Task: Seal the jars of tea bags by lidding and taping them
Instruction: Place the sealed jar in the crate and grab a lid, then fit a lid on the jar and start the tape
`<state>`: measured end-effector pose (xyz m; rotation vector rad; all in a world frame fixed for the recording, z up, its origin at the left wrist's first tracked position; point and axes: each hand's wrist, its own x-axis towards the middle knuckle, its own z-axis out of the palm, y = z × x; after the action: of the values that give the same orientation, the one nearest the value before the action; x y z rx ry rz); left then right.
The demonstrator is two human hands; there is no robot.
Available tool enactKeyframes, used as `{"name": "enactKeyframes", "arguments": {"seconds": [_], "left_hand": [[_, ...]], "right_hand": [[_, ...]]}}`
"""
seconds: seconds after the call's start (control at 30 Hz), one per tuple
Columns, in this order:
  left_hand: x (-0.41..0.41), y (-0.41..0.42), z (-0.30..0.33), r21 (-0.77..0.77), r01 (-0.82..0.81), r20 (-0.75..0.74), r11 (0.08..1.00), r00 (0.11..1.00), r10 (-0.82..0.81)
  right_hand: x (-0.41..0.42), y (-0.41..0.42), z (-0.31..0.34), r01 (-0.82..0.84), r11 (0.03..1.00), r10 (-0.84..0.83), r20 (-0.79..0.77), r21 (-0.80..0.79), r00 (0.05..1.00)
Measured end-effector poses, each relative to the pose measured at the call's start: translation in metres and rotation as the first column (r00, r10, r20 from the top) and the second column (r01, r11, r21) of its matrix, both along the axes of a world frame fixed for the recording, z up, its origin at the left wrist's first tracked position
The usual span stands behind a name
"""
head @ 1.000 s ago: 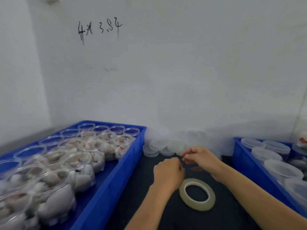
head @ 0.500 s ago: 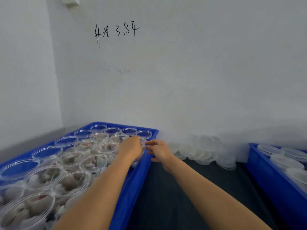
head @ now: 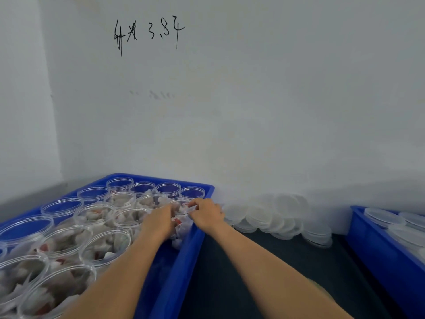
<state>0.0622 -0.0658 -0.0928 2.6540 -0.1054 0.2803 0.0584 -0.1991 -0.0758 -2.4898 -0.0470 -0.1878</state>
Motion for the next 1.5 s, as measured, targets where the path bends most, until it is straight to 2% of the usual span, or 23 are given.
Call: {"name": "enactKeyframes", "arguments": {"seconds": [0.1,0.2,0.3,0.37,0.47,0.6,0.7,0.77,0.83,0.9,0.97,1.03,1.13,1.37,1.5], "left_hand": [[0.003,-0.001,-0.007,-0.099,0.002,0.036,0.995,0.999,0.001],[0.001,-0.003,-0.009,-0.205,0.012,0.08,0.979,0.997,0.004],[-0.006,-0.004,0.002,-0.307,0.018,0.123,0.952,0.992,0.021],[-0.012,-0.006,0.019,-0.301,0.038,0.185,0.953,0.983,0.02],[-0.029,-0.015,0.059,-0.348,0.104,0.302,0.932,0.953,0.007],[-0.061,-0.044,0.112,-0.28,0.23,0.498,0.932,0.865,-0.064],[-0.085,-0.075,0.126,-0.334,0.296,0.54,0.895,0.838,-0.076],[-0.102,-0.098,0.117,-0.468,0.363,0.546,0.806,0.836,-0.059],[-0.118,-0.118,0.096,-0.681,0.448,0.507,0.579,0.859,-0.069],[-0.13,-0.133,0.064,-0.822,0.435,0.432,0.367,0.897,-0.095],[-0.138,-0.145,0.03,-0.884,0.374,0.358,0.282,0.927,-0.109],[-0.14,-0.152,-0.001,-0.907,0.313,0.29,0.281,0.949,-0.12],[-0.141,-0.155,-0.037,-0.91,0.258,0.225,0.326,0.965,-0.135],[-0.131,-0.157,-0.067,-0.885,0.269,0.218,0.38,0.961,-0.171],[-0.128,-0.161,-0.073,-0.883,0.274,0.2,0.382,0.955,-0.221]], "right_hand": [[0.001,0.007,-0.004,0.033,0.991,-0.027,0.047,-0.127,0.999],[0.001,0.012,-0.007,0.102,0.984,-0.085,0.117,-0.148,0.989],[-0.001,0.013,-0.002,0.104,0.985,-0.077,0.19,-0.138,0.979],[-0.005,0.01,0.008,0.048,0.998,-0.039,0.253,-0.027,0.967],[-0.023,0.002,0.037,-0.109,0.962,0.014,0.356,0.251,0.934],[-0.065,-0.022,0.085,-0.261,0.876,0.017,0.513,0.407,0.858],[-0.103,-0.049,0.1,-0.308,0.795,-0.038,0.549,0.523,0.835],[-0.125,-0.067,0.097,-0.298,0.76,-0.083,0.541,0.577,0.837],[-0.144,-0.081,0.084,-0.263,0.75,-0.125,0.52,0.607,0.845],[-0.158,-0.093,0.062,-0.213,0.753,-0.163,0.49,0.623,0.856],[-0.167,-0.104,0.035,-0.159,0.754,-0.191,0.445,0.638,0.875],[-0.173,-0.11,0.007,-0.109,0.739,-0.213,0.383,0.665,0.899],[-0.177,-0.112,-0.028,-0.087,0.666,-0.221,0.307,0.741,0.926],[-0.175,-0.114,-0.064,-0.122,0.609,-0.218,0.314,0.784,0.924],[-0.172,-0.119,-0.07,-0.142,0.616,-0.209,0.334,0.775,0.919]]}}
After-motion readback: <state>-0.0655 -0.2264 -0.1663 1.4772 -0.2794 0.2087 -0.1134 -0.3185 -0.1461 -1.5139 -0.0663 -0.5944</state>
